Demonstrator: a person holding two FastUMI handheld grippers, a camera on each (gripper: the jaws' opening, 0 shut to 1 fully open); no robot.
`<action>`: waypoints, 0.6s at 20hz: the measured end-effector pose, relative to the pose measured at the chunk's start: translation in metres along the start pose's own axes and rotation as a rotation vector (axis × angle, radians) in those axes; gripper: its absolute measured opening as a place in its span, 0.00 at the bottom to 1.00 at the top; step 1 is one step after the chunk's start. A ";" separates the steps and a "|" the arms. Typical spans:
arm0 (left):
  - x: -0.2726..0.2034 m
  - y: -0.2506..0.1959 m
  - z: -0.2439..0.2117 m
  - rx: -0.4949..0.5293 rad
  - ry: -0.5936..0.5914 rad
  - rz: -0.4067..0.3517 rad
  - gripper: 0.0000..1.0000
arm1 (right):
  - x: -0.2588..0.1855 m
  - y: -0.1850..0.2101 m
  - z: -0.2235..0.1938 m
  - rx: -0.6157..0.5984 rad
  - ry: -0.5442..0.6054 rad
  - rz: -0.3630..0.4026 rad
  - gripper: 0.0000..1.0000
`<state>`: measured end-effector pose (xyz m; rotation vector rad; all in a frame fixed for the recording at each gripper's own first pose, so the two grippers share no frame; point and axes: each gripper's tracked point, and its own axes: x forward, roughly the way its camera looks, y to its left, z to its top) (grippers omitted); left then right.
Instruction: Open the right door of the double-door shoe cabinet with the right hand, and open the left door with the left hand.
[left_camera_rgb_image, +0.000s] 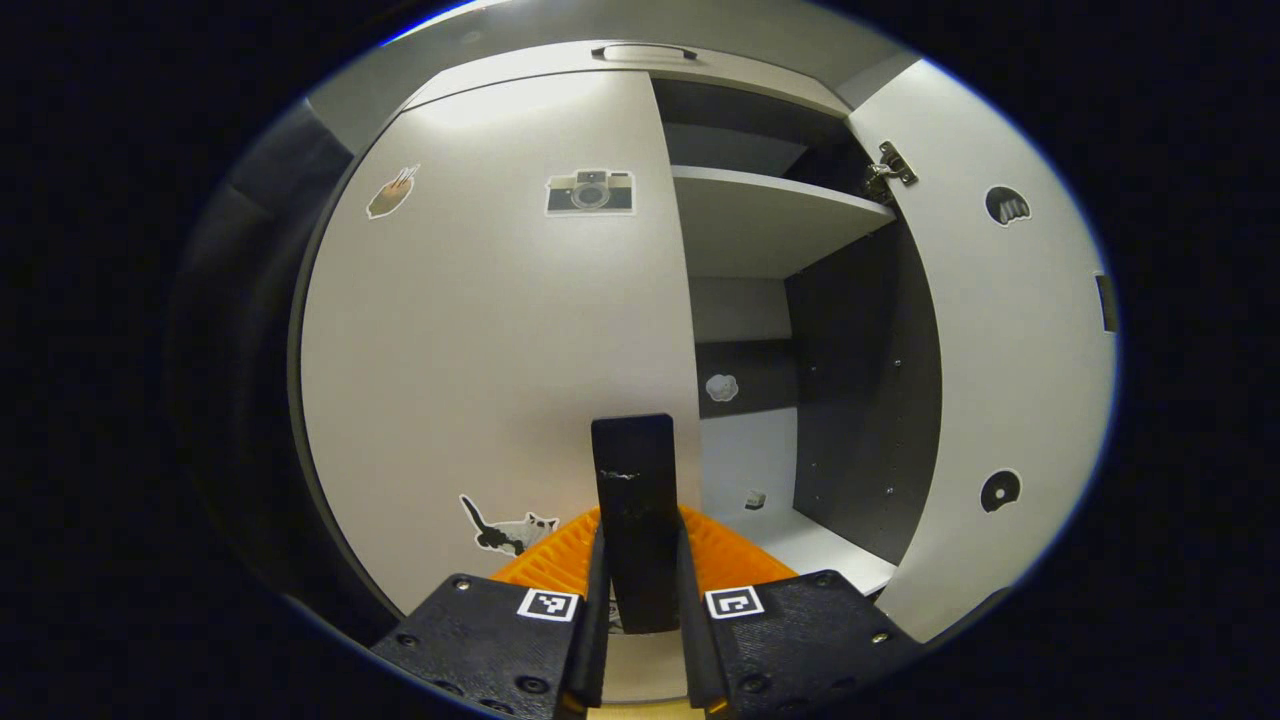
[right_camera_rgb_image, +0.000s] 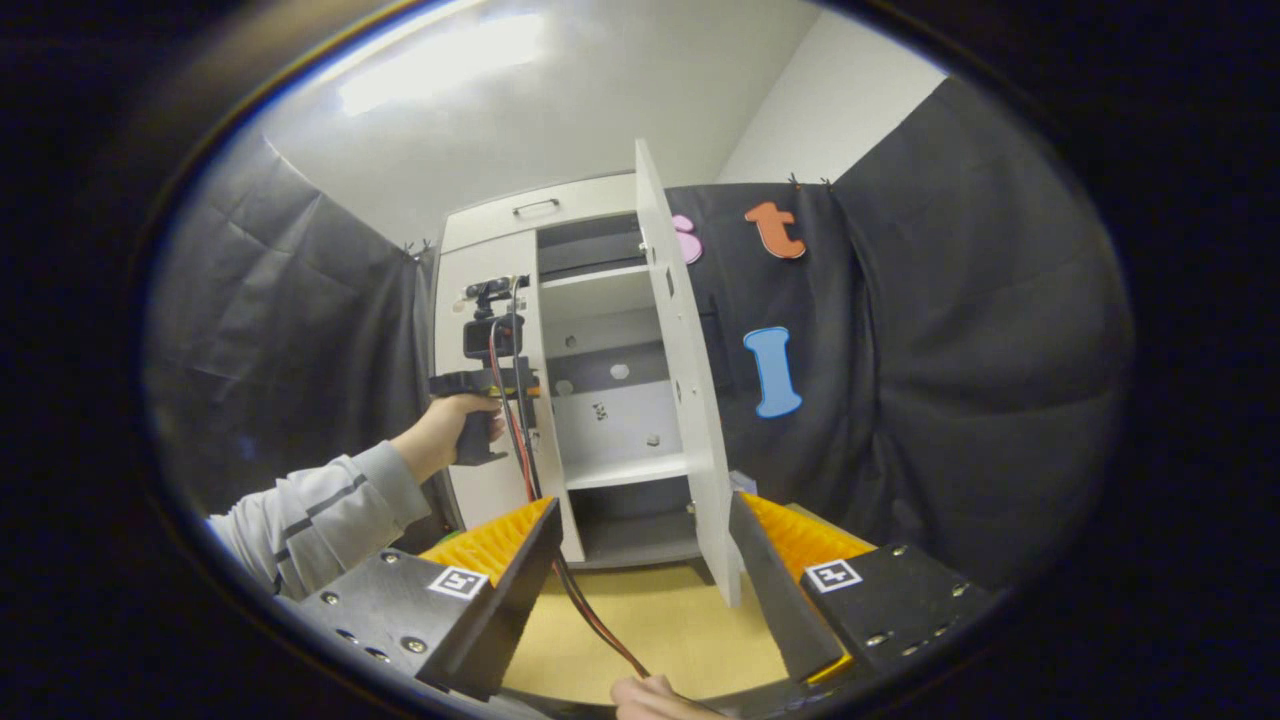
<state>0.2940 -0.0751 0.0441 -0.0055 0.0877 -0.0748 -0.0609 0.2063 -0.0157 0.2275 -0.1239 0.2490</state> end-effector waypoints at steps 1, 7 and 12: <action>0.001 0.000 0.001 -0.004 -0.006 0.011 0.33 | -0.001 0.001 0.001 -0.004 -0.002 -0.001 0.99; -0.002 0.002 -0.002 -0.021 0.023 0.027 0.25 | 0.000 0.009 -0.002 0.008 0.011 0.040 0.99; -0.021 0.003 -0.003 -0.020 0.028 0.020 0.23 | 0.004 0.007 -0.009 0.016 0.028 0.027 0.95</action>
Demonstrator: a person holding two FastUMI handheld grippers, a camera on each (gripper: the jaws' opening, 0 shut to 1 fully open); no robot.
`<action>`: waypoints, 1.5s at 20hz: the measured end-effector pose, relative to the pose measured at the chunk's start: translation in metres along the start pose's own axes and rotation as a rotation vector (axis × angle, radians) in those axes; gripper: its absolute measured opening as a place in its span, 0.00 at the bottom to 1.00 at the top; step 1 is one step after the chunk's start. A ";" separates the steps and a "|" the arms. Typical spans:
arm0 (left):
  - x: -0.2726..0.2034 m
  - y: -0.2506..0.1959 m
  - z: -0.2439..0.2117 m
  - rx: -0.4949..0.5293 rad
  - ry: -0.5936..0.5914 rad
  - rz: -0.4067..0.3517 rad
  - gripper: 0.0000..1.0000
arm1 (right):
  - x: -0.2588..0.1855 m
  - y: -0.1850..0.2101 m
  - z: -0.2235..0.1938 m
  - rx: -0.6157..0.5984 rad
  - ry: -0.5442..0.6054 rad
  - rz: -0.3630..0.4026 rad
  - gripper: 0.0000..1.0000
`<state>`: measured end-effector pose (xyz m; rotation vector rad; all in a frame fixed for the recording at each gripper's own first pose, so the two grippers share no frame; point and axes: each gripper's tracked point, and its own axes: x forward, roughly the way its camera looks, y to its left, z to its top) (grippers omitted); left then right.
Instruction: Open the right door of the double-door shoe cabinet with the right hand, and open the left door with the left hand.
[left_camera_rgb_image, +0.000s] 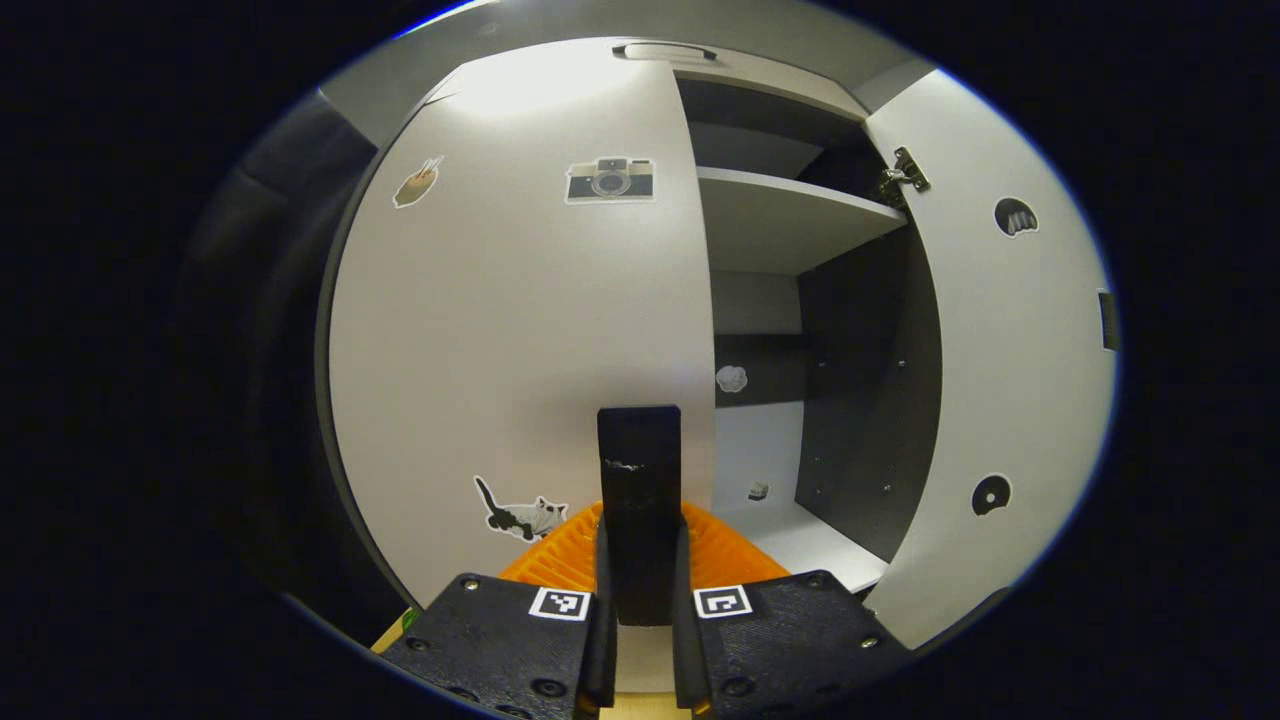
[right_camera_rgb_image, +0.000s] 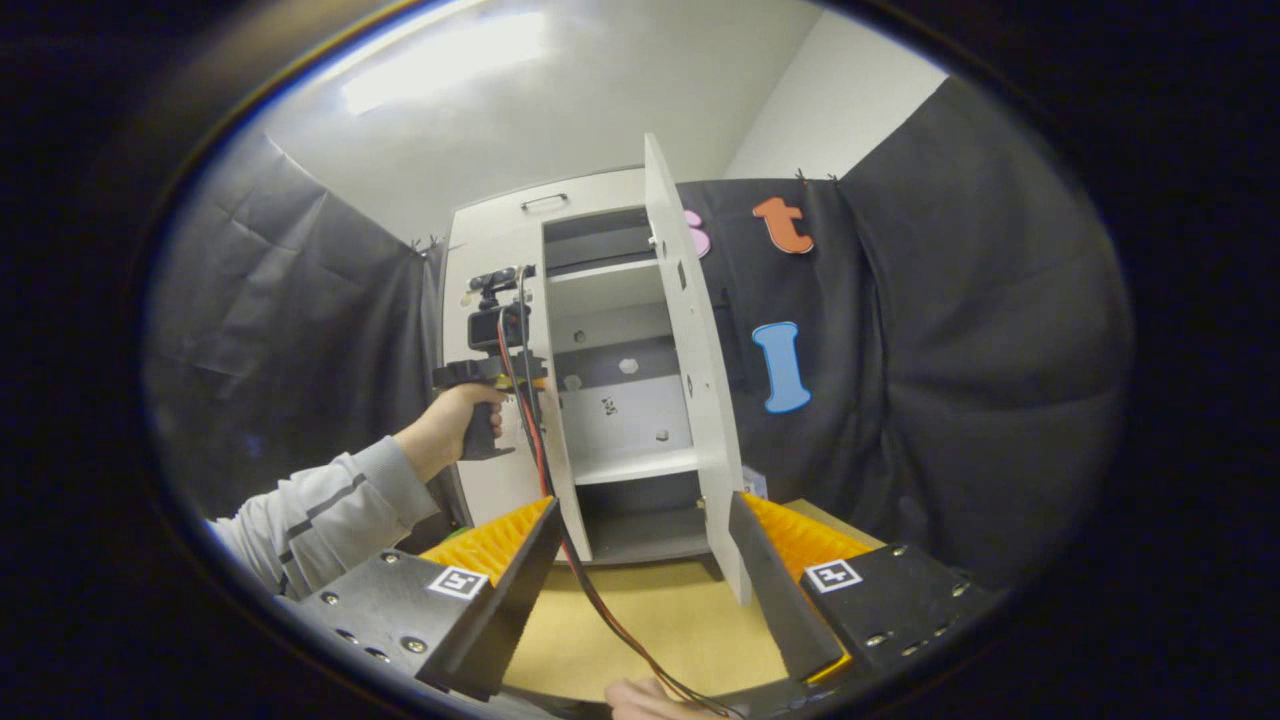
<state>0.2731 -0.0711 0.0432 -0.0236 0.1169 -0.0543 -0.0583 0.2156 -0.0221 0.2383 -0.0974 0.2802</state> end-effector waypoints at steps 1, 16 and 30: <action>-0.007 0.000 0.000 0.005 0.003 -0.009 0.23 | 0.000 -0.001 -0.001 -0.003 0.003 -0.002 0.99; -0.037 0.020 -0.002 0.010 0.020 -0.149 0.23 | 0.002 0.006 -0.007 0.007 0.022 0.002 0.99; -0.045 0.045 -0.002 0.028 0.006 -0.099 0.14 | 0.012 0.035 -0.021 -0.011 0.048 0.029 0.99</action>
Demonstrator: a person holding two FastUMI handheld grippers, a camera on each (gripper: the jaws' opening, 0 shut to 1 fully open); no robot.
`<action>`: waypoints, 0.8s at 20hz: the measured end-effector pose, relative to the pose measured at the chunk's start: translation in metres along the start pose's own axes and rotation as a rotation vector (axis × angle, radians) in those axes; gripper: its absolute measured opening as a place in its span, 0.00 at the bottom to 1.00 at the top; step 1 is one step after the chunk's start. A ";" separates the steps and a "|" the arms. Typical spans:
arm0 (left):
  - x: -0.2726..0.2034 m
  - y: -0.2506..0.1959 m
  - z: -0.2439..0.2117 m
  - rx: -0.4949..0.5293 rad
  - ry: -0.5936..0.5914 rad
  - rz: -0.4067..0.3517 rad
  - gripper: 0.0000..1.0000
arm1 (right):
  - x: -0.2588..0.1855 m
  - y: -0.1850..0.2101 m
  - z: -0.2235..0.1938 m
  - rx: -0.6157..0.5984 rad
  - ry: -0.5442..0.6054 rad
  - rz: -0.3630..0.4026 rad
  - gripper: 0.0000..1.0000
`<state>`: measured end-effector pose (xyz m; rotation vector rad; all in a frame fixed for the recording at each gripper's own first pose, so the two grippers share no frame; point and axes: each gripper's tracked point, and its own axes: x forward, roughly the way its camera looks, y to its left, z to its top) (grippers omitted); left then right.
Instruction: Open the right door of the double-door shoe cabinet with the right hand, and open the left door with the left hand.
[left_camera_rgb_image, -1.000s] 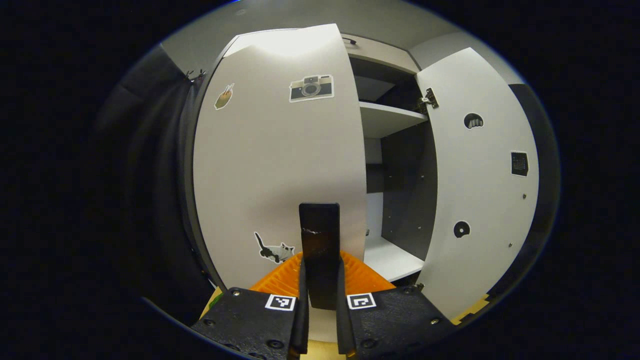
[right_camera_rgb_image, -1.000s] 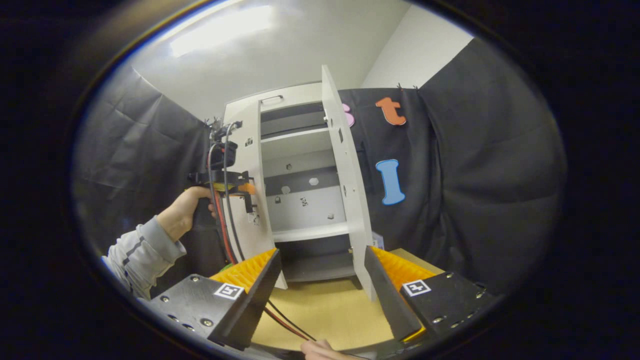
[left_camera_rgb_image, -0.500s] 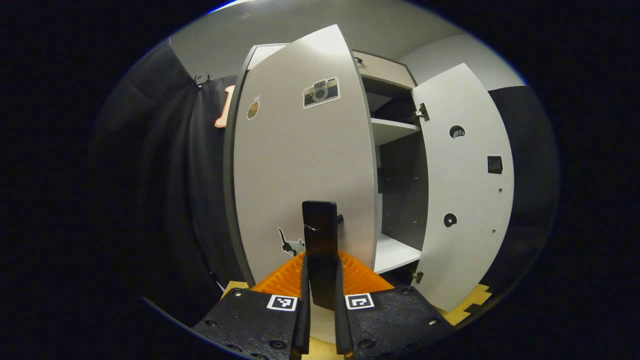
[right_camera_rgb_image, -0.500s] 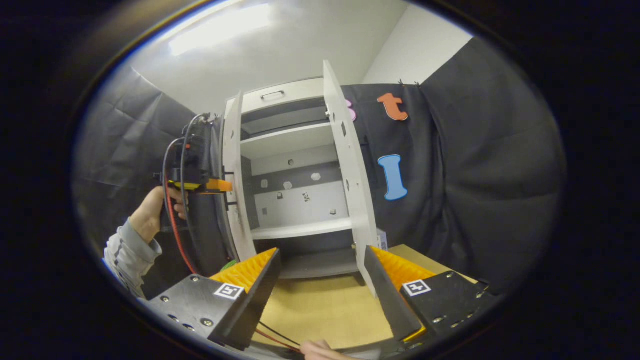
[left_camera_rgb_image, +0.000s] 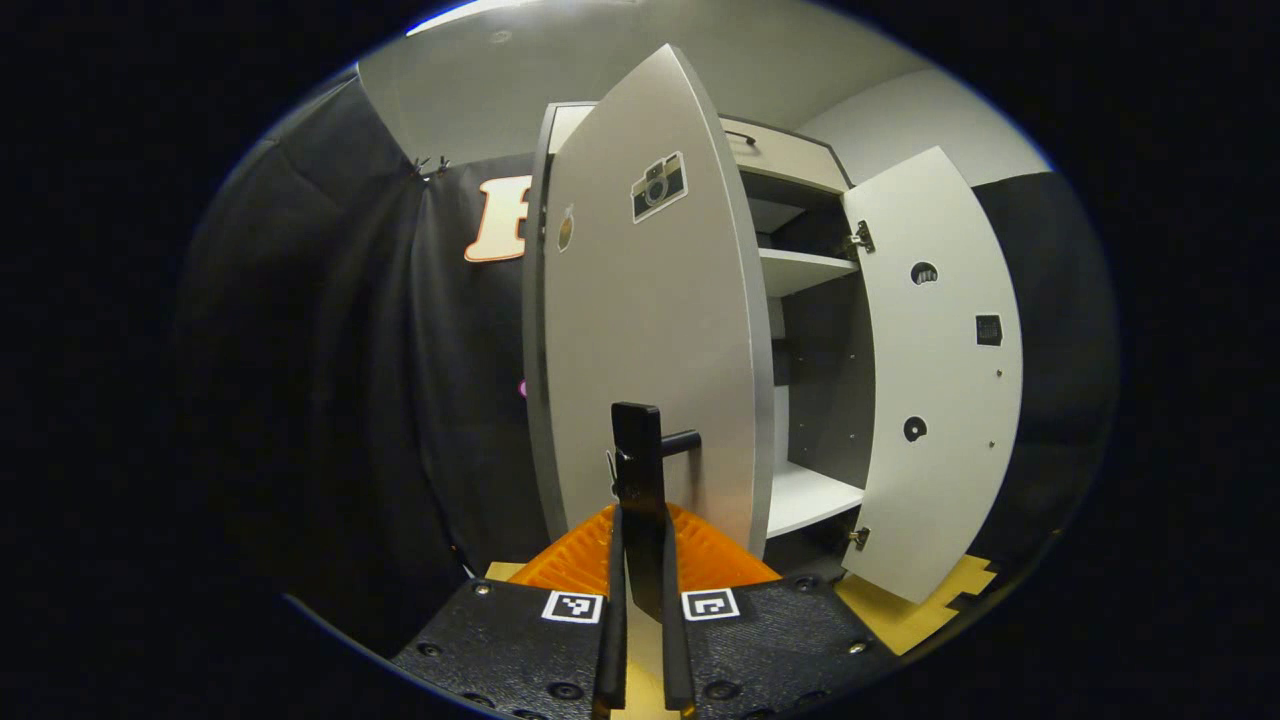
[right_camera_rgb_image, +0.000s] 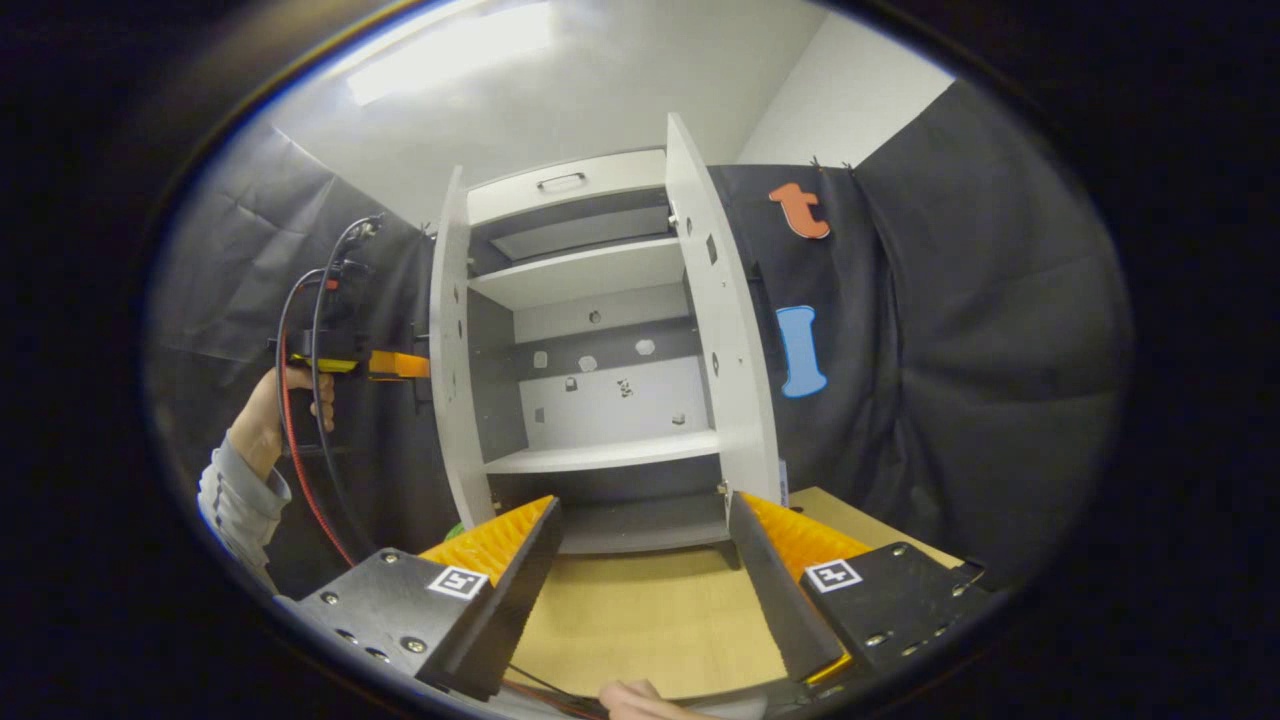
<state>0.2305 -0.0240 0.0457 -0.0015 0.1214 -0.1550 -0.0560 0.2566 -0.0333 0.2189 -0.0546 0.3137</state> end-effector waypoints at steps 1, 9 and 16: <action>-0.001 0.007 0.000 0.008 -0.001 0.017 0.13 | 0.002 0.001 -0.001 0.000 0.004 0.000 0.99; -0.006 0.036 0.005 0.063 -0.020 0.096 0.06 | 0.010 0.015 -0.006 -0.023 0.020 0.003 0.99; -0.003 0.027 0.003 -0.002 -0.035 0.085 0.00 | 0.016 0.018 -0.015 -0.027 0.042 -0.006 0.99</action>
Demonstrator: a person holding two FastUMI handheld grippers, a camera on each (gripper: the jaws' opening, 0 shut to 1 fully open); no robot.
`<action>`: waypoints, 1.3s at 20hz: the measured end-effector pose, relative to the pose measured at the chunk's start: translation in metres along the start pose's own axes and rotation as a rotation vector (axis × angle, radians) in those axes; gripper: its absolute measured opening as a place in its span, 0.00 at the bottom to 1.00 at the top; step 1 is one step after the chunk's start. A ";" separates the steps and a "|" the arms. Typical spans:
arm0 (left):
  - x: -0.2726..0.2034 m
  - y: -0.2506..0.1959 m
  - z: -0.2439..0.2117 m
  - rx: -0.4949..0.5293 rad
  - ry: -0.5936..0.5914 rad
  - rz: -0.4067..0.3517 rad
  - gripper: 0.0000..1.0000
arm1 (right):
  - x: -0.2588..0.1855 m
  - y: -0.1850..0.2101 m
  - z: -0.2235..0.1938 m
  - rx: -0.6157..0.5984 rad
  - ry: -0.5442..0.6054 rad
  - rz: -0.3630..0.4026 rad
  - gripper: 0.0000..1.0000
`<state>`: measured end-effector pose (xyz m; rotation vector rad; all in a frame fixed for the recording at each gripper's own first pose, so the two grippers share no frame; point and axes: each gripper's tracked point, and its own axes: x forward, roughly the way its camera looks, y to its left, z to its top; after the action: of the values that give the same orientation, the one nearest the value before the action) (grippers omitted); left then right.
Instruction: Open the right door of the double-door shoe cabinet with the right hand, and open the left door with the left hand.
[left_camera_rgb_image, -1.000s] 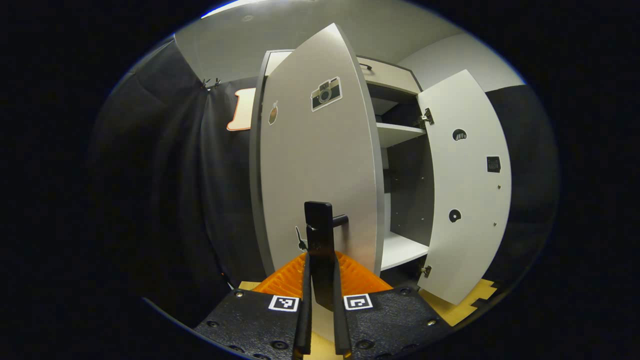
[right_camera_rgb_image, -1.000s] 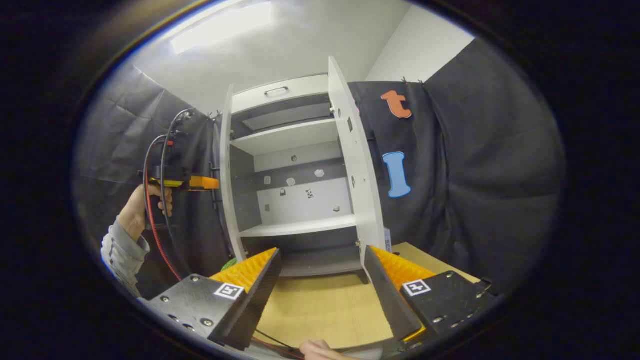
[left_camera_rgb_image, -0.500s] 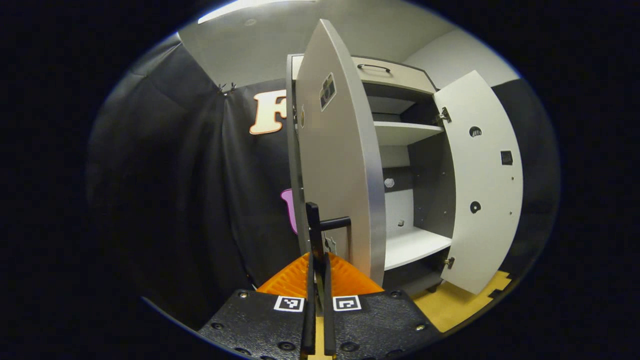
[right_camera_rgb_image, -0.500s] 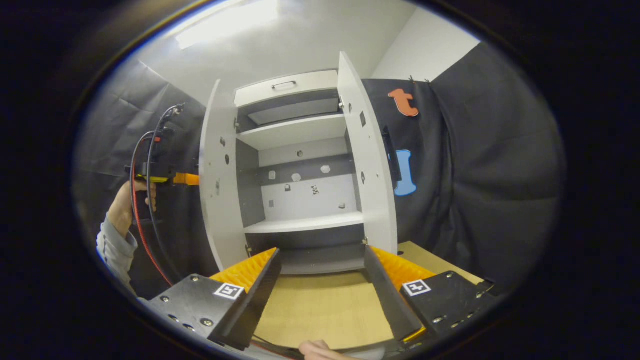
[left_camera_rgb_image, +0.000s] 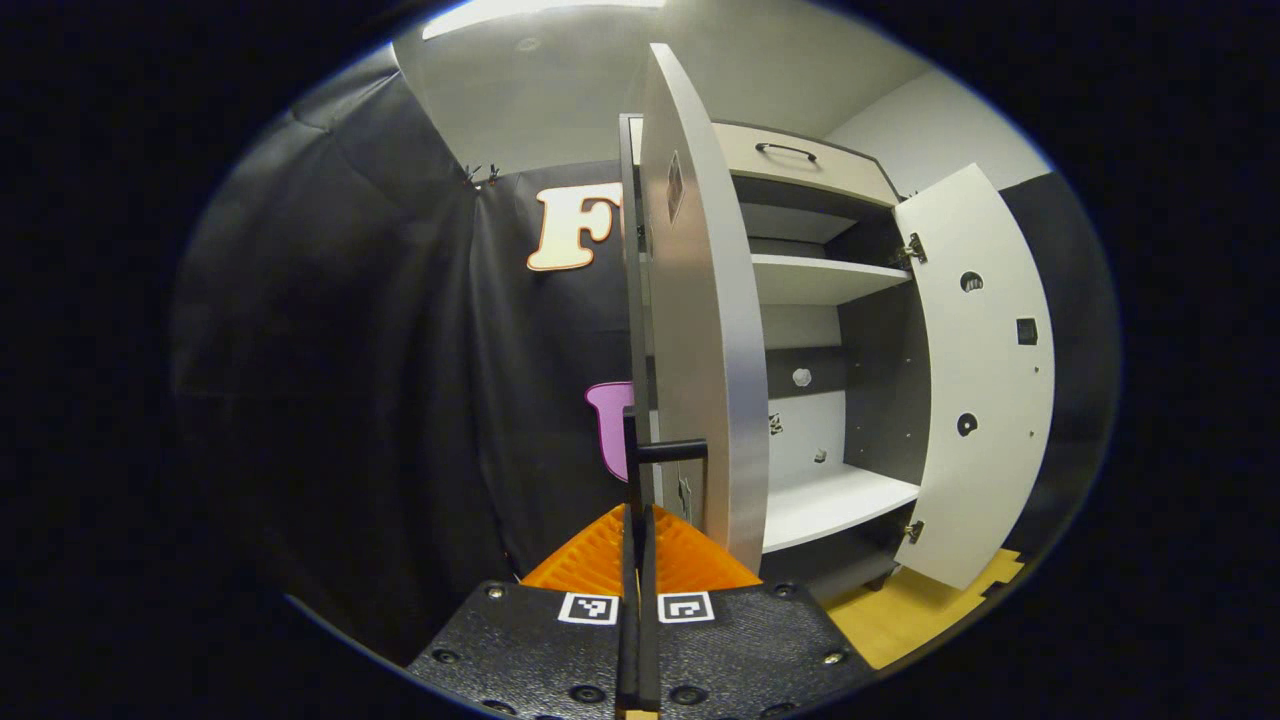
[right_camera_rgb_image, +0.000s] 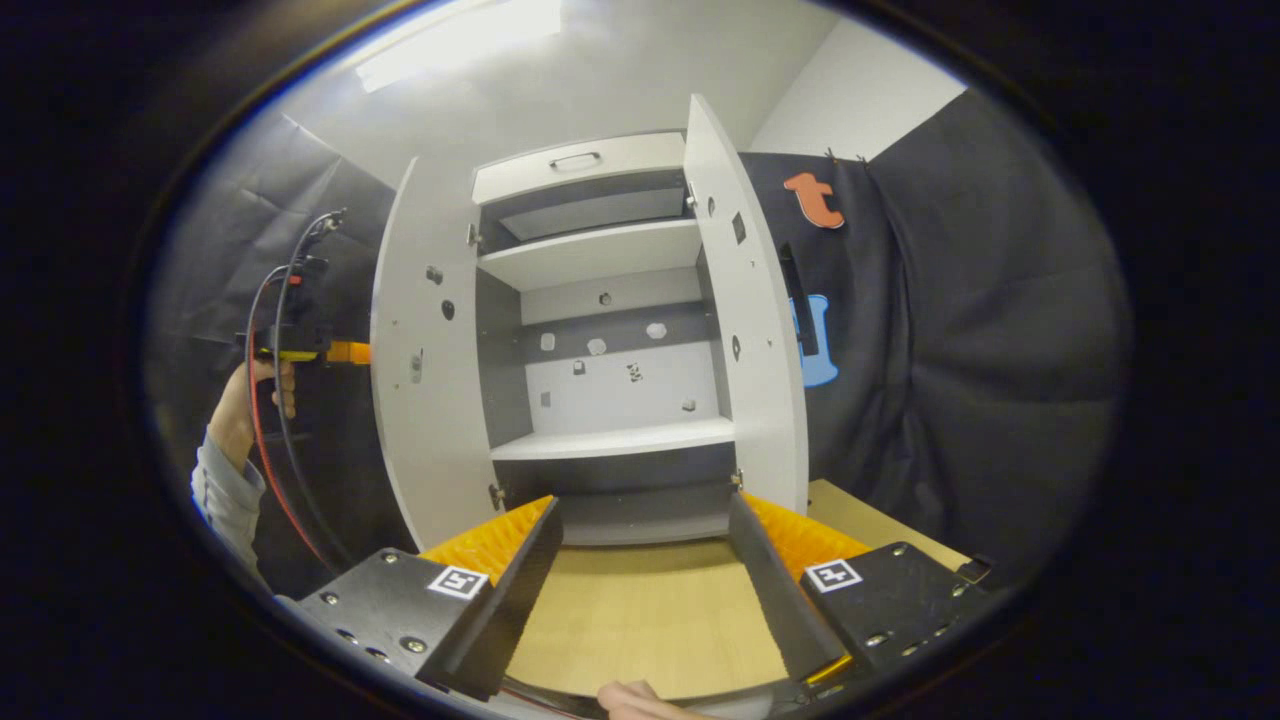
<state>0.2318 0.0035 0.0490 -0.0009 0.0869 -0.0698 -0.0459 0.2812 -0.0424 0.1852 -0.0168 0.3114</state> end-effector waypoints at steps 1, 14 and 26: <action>-0.003 0.003 0.001 0.006 -0.001 -0.001 0.00 | 0.000 -0.001 0.000 -0.001 0.003 -0.005 0.99; -0.010 -0.007 0.008 -0.036 -0.064 0.002 0.48 | 0.003 -0.005 -0.003 0.011 0.009 -0.017 0.99; -0.023 -0.009 0.000 0.017 -0.051 0.045 0.96 | 0.020 -0.002 0.032 -0.015 -0.035 0.010 0.99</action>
<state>0.2079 -0.0039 0.0509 0.0167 0.0350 -0.0250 -0.0260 0.2792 -0.0108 0.1755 -0.0544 0.3178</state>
